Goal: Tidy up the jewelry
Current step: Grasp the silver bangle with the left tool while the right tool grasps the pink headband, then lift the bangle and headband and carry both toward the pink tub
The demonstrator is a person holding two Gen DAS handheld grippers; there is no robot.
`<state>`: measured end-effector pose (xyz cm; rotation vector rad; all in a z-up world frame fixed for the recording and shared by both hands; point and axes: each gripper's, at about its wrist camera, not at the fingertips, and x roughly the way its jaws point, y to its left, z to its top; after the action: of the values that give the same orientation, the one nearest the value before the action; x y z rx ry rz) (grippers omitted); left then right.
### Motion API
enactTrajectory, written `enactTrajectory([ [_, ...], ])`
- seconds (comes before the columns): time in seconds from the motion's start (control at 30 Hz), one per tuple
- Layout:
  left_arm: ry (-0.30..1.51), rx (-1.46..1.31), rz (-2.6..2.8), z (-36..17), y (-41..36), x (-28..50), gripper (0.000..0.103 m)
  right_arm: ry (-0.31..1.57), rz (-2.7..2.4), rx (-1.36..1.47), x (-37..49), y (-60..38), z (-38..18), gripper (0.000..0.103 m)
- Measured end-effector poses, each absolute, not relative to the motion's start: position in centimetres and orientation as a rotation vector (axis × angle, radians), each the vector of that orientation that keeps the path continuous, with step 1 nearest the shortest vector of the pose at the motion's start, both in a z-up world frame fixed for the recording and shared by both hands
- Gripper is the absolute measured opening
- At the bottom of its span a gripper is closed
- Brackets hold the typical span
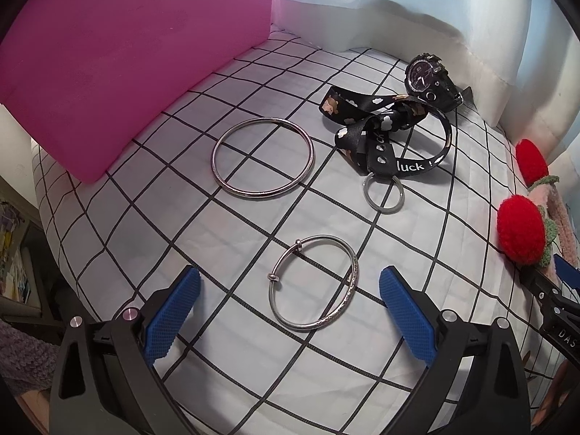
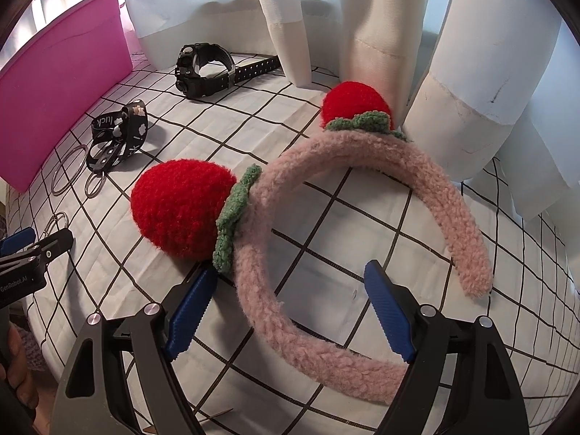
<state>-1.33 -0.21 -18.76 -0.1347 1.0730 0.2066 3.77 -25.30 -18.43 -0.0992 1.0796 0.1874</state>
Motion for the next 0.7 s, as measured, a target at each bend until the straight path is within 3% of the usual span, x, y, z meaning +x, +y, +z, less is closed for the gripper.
enactTrajectory([
  [0.23,1.058,-0.128,0.199,-18.2,-0.4,-2.2,0.076,1.076,0.189,-0.098,3.3,-25.1,-18.2,0.075],
  [0.4,1.046,-0.115,0.175,-17.7,-0.8,-2.3,0.045,1.065,0.221,-0.121,2.8,-24.3,-17.9,0.055],
  [0.43,1.048,-0.118,0.175,-17.7,-0.8,-2.3,0.045,1.061,0.227,-0.125,2.8,-24.1,-17.8,0.050],
  [0.5,1.046,-0.121,0.169,-17.6,-0.7,-2.4,0.044,1.060,0.237,-0.137,2.7,-23.8,-17.6,0.018],
  [0.7,1.052,-0.158,0.149,-17.5,-0.1,-2.4,0.044,1.044,0.269,-0.135,2.3,-23.2,-17.3,0.012],
])
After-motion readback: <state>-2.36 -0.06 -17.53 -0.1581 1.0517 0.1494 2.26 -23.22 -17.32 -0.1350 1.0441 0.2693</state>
